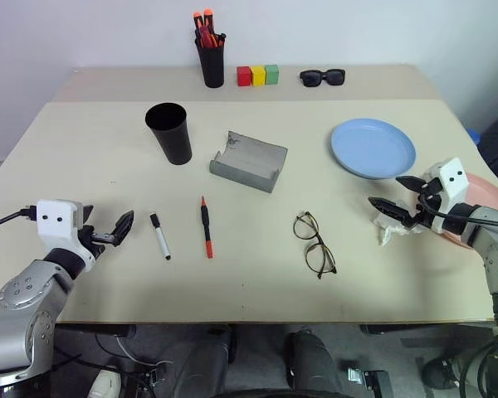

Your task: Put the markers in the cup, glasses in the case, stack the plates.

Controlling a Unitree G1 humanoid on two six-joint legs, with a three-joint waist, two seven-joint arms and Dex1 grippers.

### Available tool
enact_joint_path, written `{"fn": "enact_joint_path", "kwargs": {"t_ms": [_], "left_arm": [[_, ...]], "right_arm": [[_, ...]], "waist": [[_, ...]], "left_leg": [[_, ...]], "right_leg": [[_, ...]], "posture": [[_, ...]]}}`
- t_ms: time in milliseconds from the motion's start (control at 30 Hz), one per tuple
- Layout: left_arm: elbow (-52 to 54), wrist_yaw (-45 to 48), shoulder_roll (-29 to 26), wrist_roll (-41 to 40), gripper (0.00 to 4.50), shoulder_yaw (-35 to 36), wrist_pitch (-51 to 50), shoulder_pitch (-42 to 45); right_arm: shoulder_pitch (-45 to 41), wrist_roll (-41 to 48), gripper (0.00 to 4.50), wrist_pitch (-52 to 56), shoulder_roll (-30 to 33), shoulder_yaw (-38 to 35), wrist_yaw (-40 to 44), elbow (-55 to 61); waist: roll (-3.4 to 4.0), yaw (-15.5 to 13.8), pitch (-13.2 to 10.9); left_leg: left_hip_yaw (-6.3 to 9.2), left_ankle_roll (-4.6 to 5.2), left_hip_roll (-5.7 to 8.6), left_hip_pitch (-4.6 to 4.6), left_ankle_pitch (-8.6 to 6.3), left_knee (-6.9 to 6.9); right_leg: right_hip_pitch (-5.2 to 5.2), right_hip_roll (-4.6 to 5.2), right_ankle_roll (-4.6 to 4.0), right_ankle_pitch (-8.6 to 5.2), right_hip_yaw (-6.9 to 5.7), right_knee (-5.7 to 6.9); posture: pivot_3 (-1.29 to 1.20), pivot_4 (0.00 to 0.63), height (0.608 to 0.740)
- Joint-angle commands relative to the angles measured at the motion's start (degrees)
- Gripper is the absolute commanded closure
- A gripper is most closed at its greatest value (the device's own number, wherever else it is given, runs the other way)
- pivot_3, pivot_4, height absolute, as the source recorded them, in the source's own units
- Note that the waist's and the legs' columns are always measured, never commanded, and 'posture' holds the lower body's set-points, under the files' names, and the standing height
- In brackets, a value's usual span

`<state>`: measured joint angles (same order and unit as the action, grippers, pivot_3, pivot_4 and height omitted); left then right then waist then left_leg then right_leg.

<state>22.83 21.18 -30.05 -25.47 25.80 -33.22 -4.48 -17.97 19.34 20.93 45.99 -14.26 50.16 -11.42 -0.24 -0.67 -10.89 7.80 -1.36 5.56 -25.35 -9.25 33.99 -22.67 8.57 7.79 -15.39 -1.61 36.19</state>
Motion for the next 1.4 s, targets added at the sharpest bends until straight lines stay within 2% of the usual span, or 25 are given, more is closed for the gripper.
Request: {"fn": "enact_joint_path", "kwargs": {"t_ms": [33, 367, 567, 800, 867, 1033, 1167, 1267, 1400], "left_arm": [[0.59, 0.64, -1.14, 0.60, 0.06, 0.46, 1.18, -0.13], [0.92, 1.29, -1.47, 0.55, 0.06, -0.51, 0.47, -0.01], [0.88, 0.97, -1.77, 1.29, 0.06, -2.62, 0.08, 1.31], [1.01, -2.58, -1.32, 3.43, 0.06, -6.04, -3.13, 5.78], [4.14, -5.81, 0.30, 3.02, 0.06, -10.47, -9.54, 8.93], [8.64, -11.08, 2.57, 3.42, 0.06, -14.24, -20.30, 12.61], [13.72, -23.07, 10.52, 5.88, 0.06, -10.71, -35.73, 15.64], [18.10, -27.88, 14.54, 8.38, 0.06, -8.82, -43.68, 17.17], [22.75, -31.05, 24.24, 10.68, 0.06, -4.81, -56.02, 22.01]], "right_arm": [[0.76, 0.14, 0.00, -0.81, 0.10, -0.67, 0.04, 1.40], [2.49, 0.49, 0.00, -1.40, -0.53, -0.64, -0.33, 3.42], [0.56, 0.52, 0.00, -0.53, -2.56, 1.07, -1.71, 7.32], [-2.66, 1.22, 0.00, 1.44, -6.32, 6.01, -2.47, 13.65], [-5.04, 2.26, 0.00, 2.43, -8.59, 9.65, -1.25, 17.15], [-5.82, 0.33, 0.00, 2.80, -12.14, 17.12, -0.70, 22.67], [-4.64, -0.75, 0.00, 1.78, -13.98, 24.00, 1.66, 25.61], [-4.24, -1.72, 0.00, 1.03, -15.53, 26.79, 1.91, 25.10], [-4.48, -2.22, 0.00, 0.28, -18.16, 29.29, 2.20, 23.19]], "waist": [[0.00, 0.00, 0.00], [0.00, 0.02, 0.00], [0.00, 0.01, 0.00], [-0.02, 0.08, 0.01], [-0.02, 0.06, 0.01], [-0.07, 0.03, 0.01], [-0.10, 0.06, 0.01], [-0.14, 0.20, 0.00], [-0.21, 0.03, 0.04]], "left_leg": [[0.00, 0.01, 0.00, 0.00, 0.00, 0.00], [-0.01, 0.07, -0.02, 0.01, 0.04, 0.00], [-0.01, 0.09, -0.02, 0.01, 0.06, 0.01], [0.01, 0.09, -0.02, 0.02, 0.07, 0.03], [0.01, 0.10, -0.02, 0.02, 0.07, 0.01], [0.06, 0.08, -0.02, 0.01, 0.10, 0.06], [0.09, 0.09, -0.01, 0.01, 0.11, 0.06], [0.10, 0.06, -0.01, 0.02, 0.13, 0.12], [0.16, -0.02, -0.07, 0.02, 0.17, 0.18]], "right_leg": [[0.00, 0.00, 0.00, 0.00, 0.00, 0.00], [0.00, -0.01, 0.00, 0.00, 0.01, 0.01], [0.00, -0.02, 0.00, 0.01, 0.01, 0.01], [0.00, -0.03, 0.04, 0.03, 0.01, 0.03], [-0.01, -0.03, 0.17, 0.09, 0.01, 0.03], [-0.01, -0.08, 0.29, 0.16, 0.00, 0.09], [-0.01, -0.10, 0.36, 0.19, 0.00, 0.10], [-0.01, -0.12, 0.42, 0.22, -0.01, 0.16], [0.03, -0.31, 0.39, 0.24, 0.00, 0.20]], "posture": [[0.00, 0.150, 0.740], [0.00, 0.150, 0.740], [0.00, 0.150, 0.740], [0.00, 0.150, 0.740], [0.00, 0.150, 0.740], [0.00, 0.150, 0.740], [0.00, 0.150, 0.740], [0.00, 0.150, 0.740], [0.00, 0.150, 0.740]]}}
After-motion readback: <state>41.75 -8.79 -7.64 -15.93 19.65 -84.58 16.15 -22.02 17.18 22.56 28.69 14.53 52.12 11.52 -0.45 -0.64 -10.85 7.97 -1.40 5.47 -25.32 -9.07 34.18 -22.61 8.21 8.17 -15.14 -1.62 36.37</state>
